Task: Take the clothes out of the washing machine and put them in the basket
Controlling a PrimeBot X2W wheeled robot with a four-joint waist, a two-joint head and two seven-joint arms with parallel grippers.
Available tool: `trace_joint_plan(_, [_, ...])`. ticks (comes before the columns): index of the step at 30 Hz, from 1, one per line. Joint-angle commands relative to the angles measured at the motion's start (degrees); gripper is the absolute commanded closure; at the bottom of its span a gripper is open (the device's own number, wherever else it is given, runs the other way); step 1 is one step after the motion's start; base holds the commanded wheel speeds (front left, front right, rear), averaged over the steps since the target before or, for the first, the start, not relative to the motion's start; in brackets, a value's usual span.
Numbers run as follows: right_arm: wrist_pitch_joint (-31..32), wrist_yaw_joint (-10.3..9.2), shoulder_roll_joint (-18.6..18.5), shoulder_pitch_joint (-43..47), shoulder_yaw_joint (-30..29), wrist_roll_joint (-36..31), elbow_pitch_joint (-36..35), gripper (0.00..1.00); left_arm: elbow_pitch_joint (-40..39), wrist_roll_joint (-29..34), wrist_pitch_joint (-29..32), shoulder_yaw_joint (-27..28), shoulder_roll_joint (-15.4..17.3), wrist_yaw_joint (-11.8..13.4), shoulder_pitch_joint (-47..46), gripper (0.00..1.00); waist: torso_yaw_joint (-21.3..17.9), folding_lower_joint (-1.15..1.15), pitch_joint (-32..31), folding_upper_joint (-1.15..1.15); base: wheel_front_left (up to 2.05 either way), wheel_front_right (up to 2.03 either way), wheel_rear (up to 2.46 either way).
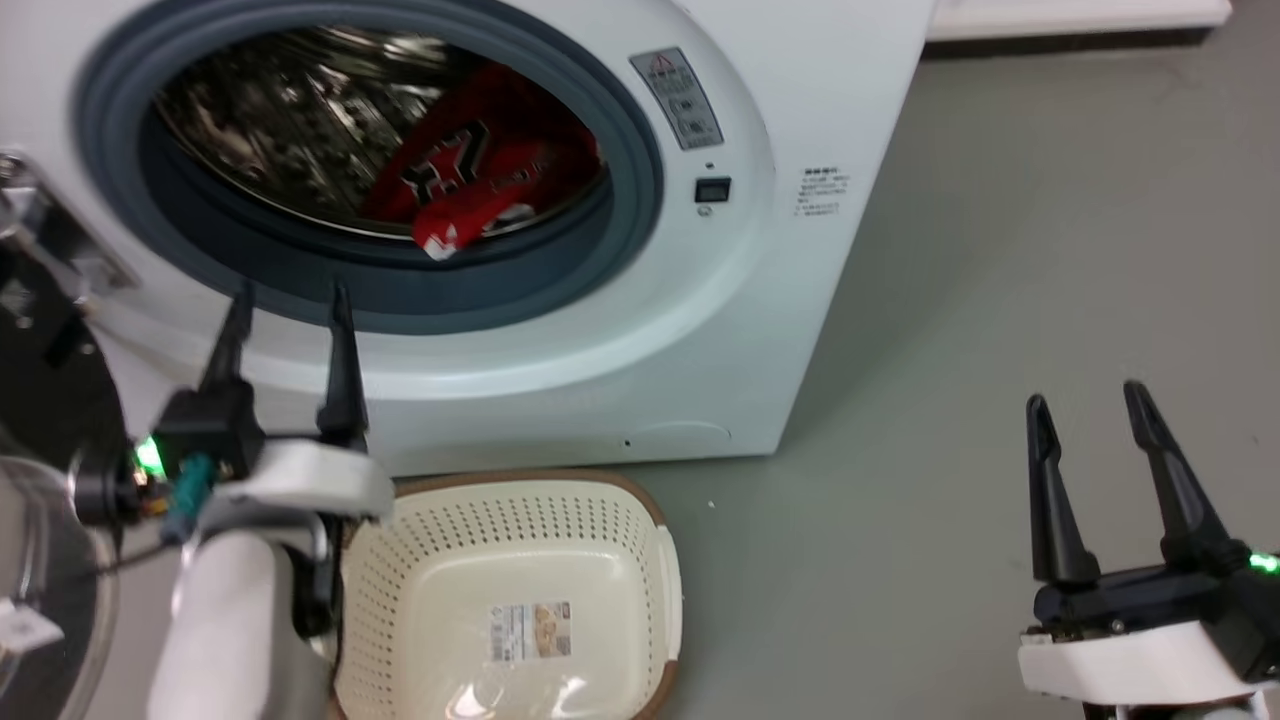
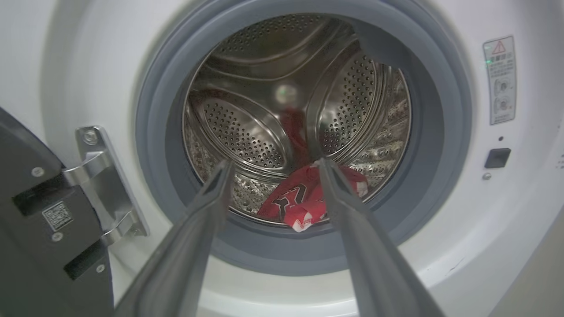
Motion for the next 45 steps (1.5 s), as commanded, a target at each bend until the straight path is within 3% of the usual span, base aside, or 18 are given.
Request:
trace_joint_plan(1, [-0.16,-0.02,-0.04,-1.45,0.04,0.54,-0.35,0.00,1.39,0.38,-0.15,0.69,1.01,-0.44,-3.46,0.00,-2.15,0.00,3.33,0.00,0.00,0.00,0.00])
trace_joint_plan(16, [-0.16,-0.02,-0.02,-9.40,-0.23,4.00,-2.06,0.00,24.11,3.30,2.41,-1.81,10.52,-4.44,-31.28,0.00,-8.51,0.00,17.24,0.00,0.00,0.00,0.00])
trace_joint_plan(21, [-0.16,-0.02,-0.02,-11.85,-0.29,5.50,-2.78,0.00,30.06,3.52,8.29,-4.06,13.69,-5.72,-41.42,0.00,-10.35,0.00,21.70,0.00,0.00,0.00,0.00])
trace_joint_plan(30, [-0.15,-0.02,-0.02,-15.16,-0.21,8.38,-4.03,0.00,37.55,0.24,21.72,-11.03,16.62,-6.48,-55.63,0.00,-13.45,0.00,28.26,0.00,0.00,0.00,0.00])
trace_joint_plan(45, [-0.15,-0.02,-0.03,-18.94,0.11,12.17,-6.88,0.00,40.61,-11.20,45.75,-25.39,22.33,-6.53,-72.99,0.00,-17.11,0.00,37.47,0.00,0.00,0.00,0.00])
